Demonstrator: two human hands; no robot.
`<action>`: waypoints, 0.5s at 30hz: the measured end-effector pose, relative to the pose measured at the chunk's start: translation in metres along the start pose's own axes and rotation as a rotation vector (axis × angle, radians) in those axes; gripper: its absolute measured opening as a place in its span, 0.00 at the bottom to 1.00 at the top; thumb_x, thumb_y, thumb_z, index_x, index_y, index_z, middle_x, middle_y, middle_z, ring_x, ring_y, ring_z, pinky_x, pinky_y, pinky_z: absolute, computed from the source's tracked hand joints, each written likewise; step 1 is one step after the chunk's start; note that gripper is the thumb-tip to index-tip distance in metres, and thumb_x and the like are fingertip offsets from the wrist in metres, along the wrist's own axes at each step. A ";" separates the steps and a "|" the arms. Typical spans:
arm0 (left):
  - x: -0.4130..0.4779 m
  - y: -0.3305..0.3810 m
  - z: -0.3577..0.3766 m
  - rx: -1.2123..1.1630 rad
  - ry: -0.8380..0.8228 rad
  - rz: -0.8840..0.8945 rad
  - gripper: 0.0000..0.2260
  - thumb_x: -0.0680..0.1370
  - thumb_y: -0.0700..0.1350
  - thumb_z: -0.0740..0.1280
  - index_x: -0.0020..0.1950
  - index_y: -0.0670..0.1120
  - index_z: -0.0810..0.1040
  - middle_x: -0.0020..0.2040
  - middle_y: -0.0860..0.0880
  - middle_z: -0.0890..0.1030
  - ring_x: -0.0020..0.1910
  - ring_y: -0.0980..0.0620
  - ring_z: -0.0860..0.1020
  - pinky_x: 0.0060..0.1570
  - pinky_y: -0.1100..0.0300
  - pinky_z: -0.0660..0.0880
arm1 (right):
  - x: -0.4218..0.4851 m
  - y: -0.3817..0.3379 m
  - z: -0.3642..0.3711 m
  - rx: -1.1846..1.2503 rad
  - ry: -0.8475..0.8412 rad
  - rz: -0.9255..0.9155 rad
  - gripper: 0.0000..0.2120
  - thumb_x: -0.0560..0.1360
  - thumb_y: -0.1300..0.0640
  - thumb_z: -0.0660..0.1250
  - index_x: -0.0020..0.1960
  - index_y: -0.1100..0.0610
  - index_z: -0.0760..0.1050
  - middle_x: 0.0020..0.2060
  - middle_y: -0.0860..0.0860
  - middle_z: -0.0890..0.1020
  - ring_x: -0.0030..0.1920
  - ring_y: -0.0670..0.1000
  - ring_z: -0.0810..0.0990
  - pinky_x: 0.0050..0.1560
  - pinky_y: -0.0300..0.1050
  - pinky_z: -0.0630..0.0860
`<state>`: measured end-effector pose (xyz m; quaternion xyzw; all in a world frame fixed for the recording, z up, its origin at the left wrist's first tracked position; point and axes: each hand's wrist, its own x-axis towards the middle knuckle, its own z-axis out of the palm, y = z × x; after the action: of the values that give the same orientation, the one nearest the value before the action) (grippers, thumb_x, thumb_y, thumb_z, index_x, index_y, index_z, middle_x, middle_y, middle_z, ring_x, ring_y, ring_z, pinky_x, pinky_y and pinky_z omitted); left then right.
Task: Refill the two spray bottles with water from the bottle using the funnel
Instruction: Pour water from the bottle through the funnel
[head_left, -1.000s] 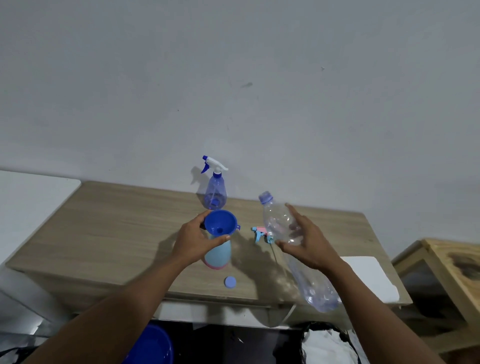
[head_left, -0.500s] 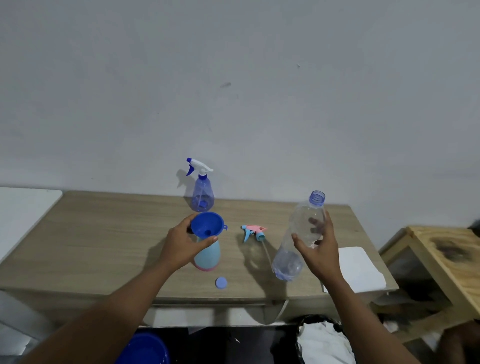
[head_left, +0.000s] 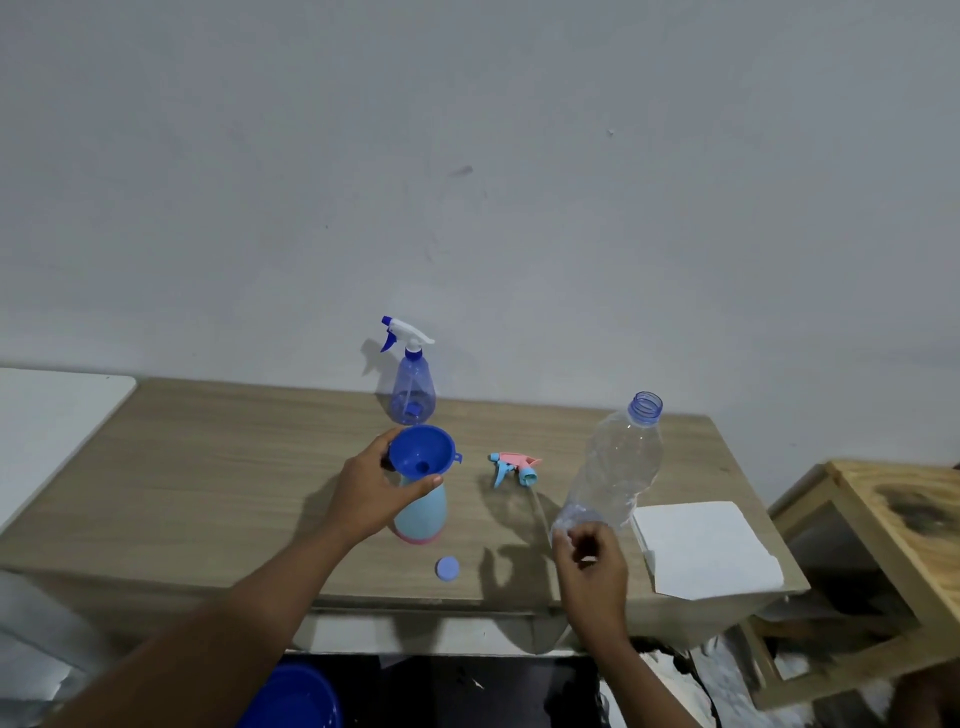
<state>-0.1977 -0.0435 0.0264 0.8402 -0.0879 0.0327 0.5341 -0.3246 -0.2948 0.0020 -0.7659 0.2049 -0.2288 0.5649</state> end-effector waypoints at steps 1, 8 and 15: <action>-0.001 0.000 0.000 -0.001 -0.001 -0.001 0.27 0.63 0.53 0.83 0.54 0.68 0.72 0.51 0.62 0.82 0.51 0.66 0.78 0.49 0.69 0.74 | 0.003 -0.005 0.008 0.009 -0.067 0.022 0.07 0.75 0.67 0.70 0.42 0.58 0.75 0.36 0.55 0.79 0.37 0.48 0.77 0.38 0.36 0.73; 0.001 0.001 -0.003 0.012 -0.023 0.005 0.26 0.64 0.54 0.82 0.54 0.67 0.73 0.49 0.64 0.83 0.50 0.65 0.79 0.50 0.68 0.74 | 0.051 -0.048 0.071 0.023 -0.379 0.135 0.09 0.80 0.56 0.65 0.43 0.58 0.79 0.35 0.52 0.81 0.33 0.47 0.77 0.35 0.41 0.74; 0.002 -0.006 -0.005 0.017 -0.039 -0.020 0.37 0.60 0.63 0.80 0.66 0.55 0.75 0.54 0.59 0.82 0.52 0.59 0.80 0.57 0.53 0.80 | 0.065 -0.084 0.106 0.014 -0.598 0.320 0.10 0.81 0.56 0.64 0.49 0.60 0.81 0.39 0.54 0.82 0.35 0.50 0.79 0.35 0.42 0.78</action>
<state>-0.1943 -0.0369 0.0233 0.8460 -0.0895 0.0119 0.5254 -0.2052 -0.2267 0.0631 -0.7534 0.1463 0.0962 0.6339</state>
